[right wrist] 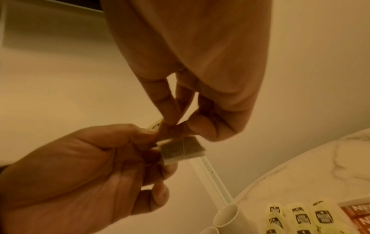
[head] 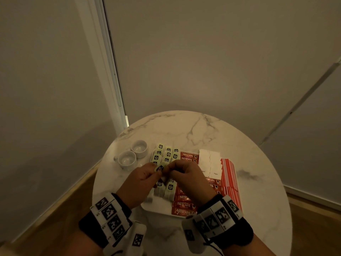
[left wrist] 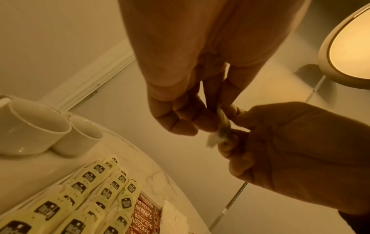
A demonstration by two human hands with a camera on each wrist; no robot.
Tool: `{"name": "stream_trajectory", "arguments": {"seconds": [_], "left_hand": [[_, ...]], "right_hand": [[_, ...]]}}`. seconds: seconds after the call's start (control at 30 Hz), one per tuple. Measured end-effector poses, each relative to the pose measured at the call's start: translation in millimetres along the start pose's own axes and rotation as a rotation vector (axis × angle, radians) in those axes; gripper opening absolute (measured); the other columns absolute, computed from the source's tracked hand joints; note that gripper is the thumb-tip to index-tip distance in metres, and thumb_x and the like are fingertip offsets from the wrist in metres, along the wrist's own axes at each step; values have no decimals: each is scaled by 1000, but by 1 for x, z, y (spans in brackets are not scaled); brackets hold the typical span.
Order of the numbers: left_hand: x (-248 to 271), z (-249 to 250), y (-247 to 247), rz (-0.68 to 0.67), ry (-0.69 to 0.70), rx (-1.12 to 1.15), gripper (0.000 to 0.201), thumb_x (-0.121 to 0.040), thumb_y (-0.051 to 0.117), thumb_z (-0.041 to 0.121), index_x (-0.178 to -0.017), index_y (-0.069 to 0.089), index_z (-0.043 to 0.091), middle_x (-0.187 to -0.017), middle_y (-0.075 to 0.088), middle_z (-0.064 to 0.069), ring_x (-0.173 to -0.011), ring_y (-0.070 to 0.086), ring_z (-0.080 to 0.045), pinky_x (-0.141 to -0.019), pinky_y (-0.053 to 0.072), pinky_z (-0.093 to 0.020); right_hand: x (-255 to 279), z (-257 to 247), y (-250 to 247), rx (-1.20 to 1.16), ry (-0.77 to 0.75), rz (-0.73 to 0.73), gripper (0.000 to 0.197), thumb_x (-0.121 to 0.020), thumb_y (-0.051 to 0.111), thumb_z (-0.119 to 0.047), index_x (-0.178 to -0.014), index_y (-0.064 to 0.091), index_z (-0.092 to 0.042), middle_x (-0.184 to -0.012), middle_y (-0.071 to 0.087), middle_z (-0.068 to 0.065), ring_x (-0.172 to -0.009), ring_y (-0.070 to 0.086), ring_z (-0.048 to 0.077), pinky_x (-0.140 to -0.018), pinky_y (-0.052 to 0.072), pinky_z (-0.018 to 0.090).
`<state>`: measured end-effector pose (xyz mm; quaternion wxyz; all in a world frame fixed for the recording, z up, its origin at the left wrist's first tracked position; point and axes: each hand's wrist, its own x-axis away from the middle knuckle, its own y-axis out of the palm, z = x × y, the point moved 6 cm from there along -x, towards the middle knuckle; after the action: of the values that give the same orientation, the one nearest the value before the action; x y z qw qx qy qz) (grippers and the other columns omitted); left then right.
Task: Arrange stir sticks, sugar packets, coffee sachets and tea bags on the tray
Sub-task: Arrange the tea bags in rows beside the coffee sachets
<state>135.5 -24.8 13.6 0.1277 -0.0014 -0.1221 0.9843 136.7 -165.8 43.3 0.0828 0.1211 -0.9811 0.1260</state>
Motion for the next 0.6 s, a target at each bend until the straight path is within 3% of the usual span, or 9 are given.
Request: {"name": "stream_trajectory", "arguments": {"seconds": [0.07,0.1,0.17,0.23,0.33,0.4,0.47,0.5,0.6], "left_hand": [[-1,3,1,12,40,-4,21,-92,53,21,-90,67,6,-84,67,-3,-78,65,-14,-69,52,-24],[-1,5,2,15,58,-9,17,-94,54,15,-89,67,5,-83,66,-2,-76,64,-11,-69,51,-21],[-2,8,3,25,92,-26,18,-94,54,12,-85,68,4,-80,64,-3,-73,62,-10,-69,50,-22],[-2,10,3,32,110,-29,22,-92,56,20,-82,68,5,-78,63,-2,-72,62,-13,-70,51,-26],[-3,11,2,32,126,-42,21,-92,58,20,-80,67,5,-77,63,-3,-74,64,-19,-72,52,-32],[-2,13,1,30,121,-47,24,-88,63,28,-79,67,7,-76,64,-5,-74,64,-20,-71,53,-33],[-2,15,0,12,102,-59,38,-78,60,45,-81,69,8,-75,64,-2,-72,64,-17,-69,54,-30],[-2,15,0,-9,87,-55,37,-75,61,45,-81,69,10,-74,65,0,-71,64,-14,-68,54,-28],[-3,12,-2,-71,33,15,9,-78,72,23,-80,71,15,-80,72,-3,-79,69,-15,-76,56,-28]], "right_hand": [[1,-1,-2,17,-35,37,14,-89,56,4,-86,68,-5,-82,69,2,-68,67,6,-63,52,15],[2,-2,-2,0,-47,59,12,-88,58,5,-86,66,-4,-82,69,3,-67,66,4,-62,51,13],[1,0,-5,-47,-60,106,6,-85,62,5,-88,62,-1,-82,69,9,-71,69,10,-67,55,18],[0,0,-7,-80,-63,133,7,-85,65,1,-90,60,2,-80,71,13,-72,71,18,-69,57,23],[0,-1,-6,-101,-67,97,7,-89,61,-2,-90,62,4,-78,71,15,-69,71,24,-68,59,29],[0,-4,-4,-87,-68,45,8,-91,59,-4,-90,61,4,-77,72,13,-68,71,23,-69,59,31],[0,-8,-4,0,-81,-16,7,-92,58,-7,-89,60,-1,-74,70,3,-67,70,10,-66,57,23],[0,-10,-5,72,-87,-42,6,-92,58,-8,-89,60,-4,-73,68,-2,-66,68,3,-64,55,18],[-4,-18,-12,326,-119,-107,8,-92,60,-17,-84,62,-17,-78,64,-4,-68,59,1,-67,52,20]]}}
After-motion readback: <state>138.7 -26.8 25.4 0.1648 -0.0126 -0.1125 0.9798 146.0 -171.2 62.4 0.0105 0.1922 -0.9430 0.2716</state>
